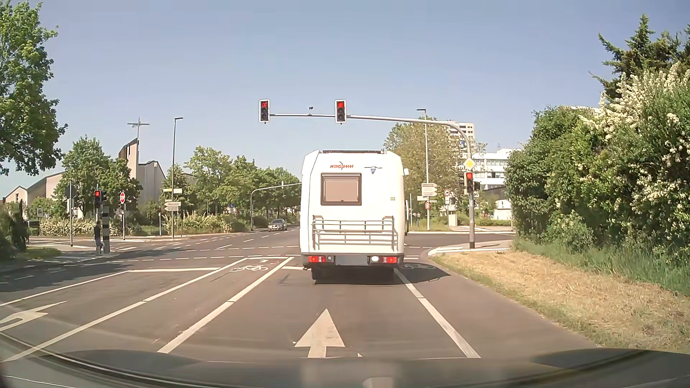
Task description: Follow the waypoints while adhering to traffic rules and regulations
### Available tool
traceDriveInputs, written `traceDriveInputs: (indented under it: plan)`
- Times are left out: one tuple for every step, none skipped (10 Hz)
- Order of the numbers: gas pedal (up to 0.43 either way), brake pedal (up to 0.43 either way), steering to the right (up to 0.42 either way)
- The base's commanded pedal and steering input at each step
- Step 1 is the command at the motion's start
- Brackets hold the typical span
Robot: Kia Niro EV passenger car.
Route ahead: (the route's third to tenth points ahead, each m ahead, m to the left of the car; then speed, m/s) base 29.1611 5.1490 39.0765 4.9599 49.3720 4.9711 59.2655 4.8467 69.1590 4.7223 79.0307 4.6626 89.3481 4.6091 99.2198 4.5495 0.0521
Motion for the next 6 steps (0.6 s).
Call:
traceDriveInputs:
  plan:
    - [0.000,0.280,0.005]
    - [0.000,0.287,0.005]
    - [0.000,0.299,0.005]
    - [0.000,0.293,0.005]
    - [0.000,0.293,0.005]
    - [0.000,0.299,0.005]
